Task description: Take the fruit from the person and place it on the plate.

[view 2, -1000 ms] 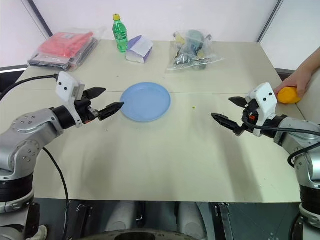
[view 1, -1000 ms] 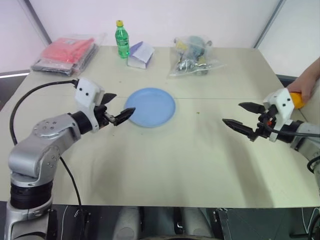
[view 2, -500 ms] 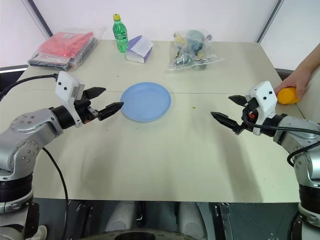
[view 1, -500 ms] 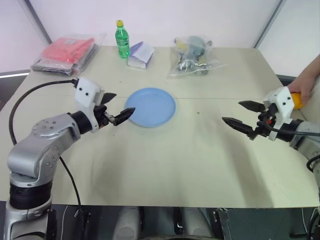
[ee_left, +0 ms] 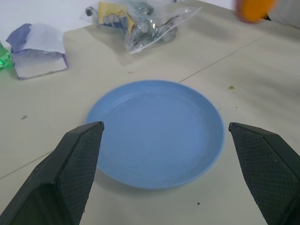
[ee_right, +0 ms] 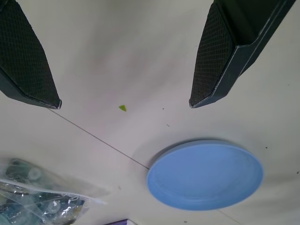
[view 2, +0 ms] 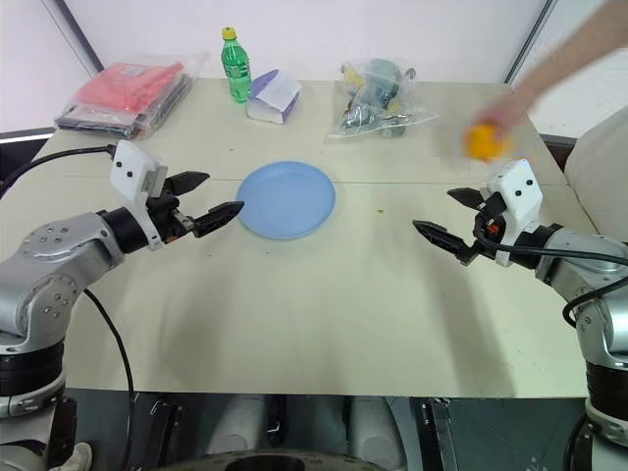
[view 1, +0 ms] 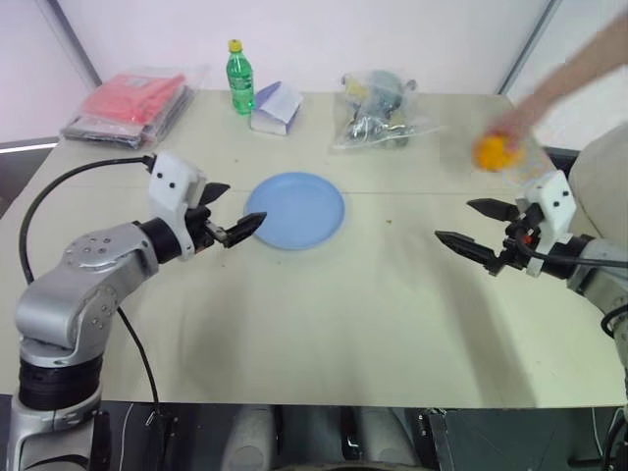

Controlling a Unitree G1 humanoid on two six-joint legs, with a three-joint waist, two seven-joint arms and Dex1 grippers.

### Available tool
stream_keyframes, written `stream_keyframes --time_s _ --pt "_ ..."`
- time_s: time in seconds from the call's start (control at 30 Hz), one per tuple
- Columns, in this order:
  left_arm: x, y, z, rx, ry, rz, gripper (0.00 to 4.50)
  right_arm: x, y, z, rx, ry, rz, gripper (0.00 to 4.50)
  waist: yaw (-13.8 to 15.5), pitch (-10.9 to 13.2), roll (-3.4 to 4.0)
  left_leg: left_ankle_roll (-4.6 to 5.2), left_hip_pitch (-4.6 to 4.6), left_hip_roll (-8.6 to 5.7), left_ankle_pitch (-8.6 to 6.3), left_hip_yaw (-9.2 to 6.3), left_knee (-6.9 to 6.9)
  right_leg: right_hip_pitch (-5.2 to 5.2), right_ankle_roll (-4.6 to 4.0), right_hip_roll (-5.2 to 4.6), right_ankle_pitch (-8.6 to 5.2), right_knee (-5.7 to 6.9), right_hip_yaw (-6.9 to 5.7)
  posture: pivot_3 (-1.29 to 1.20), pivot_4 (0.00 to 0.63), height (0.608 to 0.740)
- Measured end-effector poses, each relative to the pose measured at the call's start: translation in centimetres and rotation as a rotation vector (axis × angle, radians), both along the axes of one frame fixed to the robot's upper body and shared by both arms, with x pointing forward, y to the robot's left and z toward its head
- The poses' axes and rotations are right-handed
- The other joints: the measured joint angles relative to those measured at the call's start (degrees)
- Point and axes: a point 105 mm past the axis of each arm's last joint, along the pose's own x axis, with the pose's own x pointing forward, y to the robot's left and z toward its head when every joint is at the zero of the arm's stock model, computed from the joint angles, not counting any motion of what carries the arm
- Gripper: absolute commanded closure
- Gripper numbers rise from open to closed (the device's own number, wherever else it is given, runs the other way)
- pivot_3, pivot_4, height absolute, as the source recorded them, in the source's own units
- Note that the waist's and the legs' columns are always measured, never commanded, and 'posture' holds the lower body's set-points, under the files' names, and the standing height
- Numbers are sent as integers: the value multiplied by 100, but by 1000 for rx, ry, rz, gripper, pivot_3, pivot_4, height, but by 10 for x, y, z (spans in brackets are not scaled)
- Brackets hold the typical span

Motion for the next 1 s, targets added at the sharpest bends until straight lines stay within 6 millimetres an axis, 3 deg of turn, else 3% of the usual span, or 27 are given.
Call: stream_keyframes --time_s 0.4,0.7,1.0 --pt "2 -1 4 11 -38 1 28 0 8 4 42 -19 -6 0 -2 0 0 0 0 0 0 -1 0 0 0 1 0 0 0 0 150 731" --pt "13 -12 16 62 -200 5 28 30 50 61 374 -241 -126 0 -18 0 0 0 -3 1 0 2 -2 -5 -1 1 0 2 1 0 150 731" --pt "14 -21 41 22 -385 -14 28 43 74 83 495 -286 -211 0 -14 0 1 0 -5 0 0 11 -2 -8 0 -5 1 4 1 0 150 731"
